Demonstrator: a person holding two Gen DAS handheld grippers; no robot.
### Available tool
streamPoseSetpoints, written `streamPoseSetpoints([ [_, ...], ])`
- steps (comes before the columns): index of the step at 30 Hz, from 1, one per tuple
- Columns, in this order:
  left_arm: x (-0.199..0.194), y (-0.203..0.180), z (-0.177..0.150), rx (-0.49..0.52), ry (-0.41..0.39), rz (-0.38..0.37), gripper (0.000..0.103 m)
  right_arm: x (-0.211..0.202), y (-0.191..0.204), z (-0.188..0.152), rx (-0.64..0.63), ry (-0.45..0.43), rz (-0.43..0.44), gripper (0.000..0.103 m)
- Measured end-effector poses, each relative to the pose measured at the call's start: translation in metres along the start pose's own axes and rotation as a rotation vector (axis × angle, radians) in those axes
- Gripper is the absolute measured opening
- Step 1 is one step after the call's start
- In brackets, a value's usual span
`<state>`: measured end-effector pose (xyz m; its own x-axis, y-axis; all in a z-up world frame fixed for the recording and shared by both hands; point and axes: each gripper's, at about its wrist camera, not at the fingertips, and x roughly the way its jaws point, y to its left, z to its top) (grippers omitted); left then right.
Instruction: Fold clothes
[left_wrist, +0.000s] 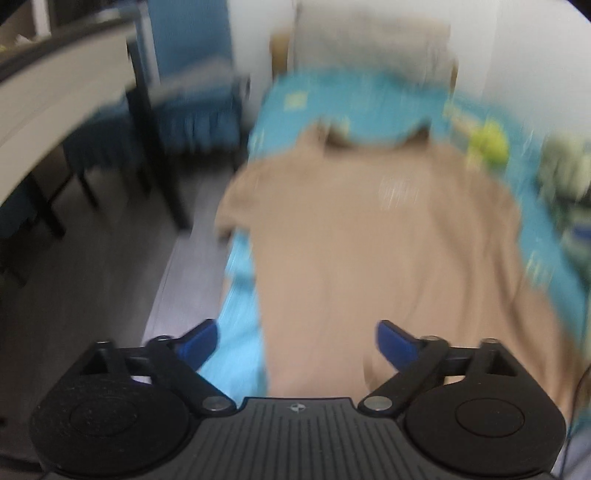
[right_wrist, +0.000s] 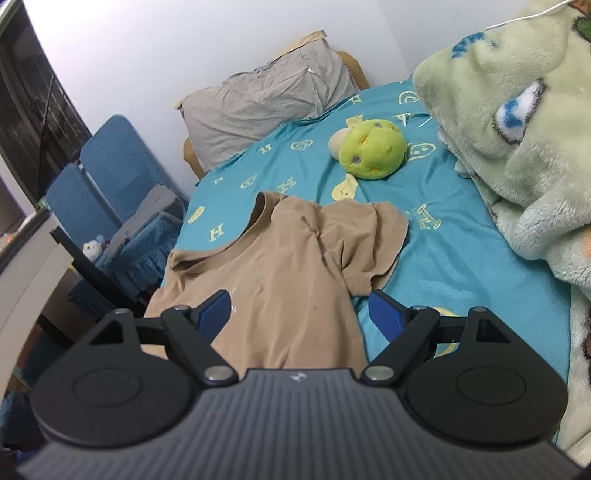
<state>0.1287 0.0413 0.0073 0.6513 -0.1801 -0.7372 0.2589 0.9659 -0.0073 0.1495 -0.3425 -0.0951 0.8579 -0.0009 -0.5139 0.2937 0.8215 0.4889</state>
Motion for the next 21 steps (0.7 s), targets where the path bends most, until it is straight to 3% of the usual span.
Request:
streamPoseSetpoints([
  [3, -0.001, -0.017, 0.004, -0.062, -0.124, -0.038, 0.103, 0.003, -0.02, 0.016, 0.08, 0.002, 0.029, 0.083],
  [5, 0.008, -0.028, 0.002, -0.097, -0.16, -0.058, 0.103, 0.013, -0.036, 0.028, 0.157, 0.021, 0.042, 0.079],
  [10, 0.046, -0.034, -0.017, -0.122, -0.131, -0.1, 0.103, 0.059, -0.079, 0.05, 0.349, 0.083, 0.046, 0.073],
  [12, 0.063, -0.024, -0.028, -0.121, -0.119, -0.099, 0.103, 0.084, -0.091, 0.046, 0.379, 0.115, 0.013, 0.071],
  [14, 0.082, -0.013, -0.044, -0.138, -0.105, -0.103, 0.103, 0.109, -0.102, 0.042, 0.418, 0.153, -0.012, 0.062],
  [16, 0.096, -0.008, -0.047, -0.159, -0.095, -0.121, 0.103, 0.135, -0.104, 0.033, 0.448, 0.2, 0.0, 0.06],
  [17, 0.1, -0.006, -0.047, -0.16, -0.097, -0.127, 0.103, 0.146, -0.103, 0.03, 0.44, 0.218, 0.0, 0.051],
  [18, 0.103, -0.005, -0.045, -0.16, -0.099, -0.13, 0.103, 0.154, -0.098, 0.029, 0.403, 0.221, -0.013, 0.035],
  [20, 0.109, -0.006, -0.041, -0.157, -0.105, -0.127, 0.103, 0.163, -0.086, 0.03, 0.315, 0.209, -0.047, 0.011],
  [21, 0.112, -0.006, -0.04, -0.158, -0.102, -0.13, 0.103, 0.164, -0.082, 0.031, 0.287, 0.202, -0.056, 0.01],
])
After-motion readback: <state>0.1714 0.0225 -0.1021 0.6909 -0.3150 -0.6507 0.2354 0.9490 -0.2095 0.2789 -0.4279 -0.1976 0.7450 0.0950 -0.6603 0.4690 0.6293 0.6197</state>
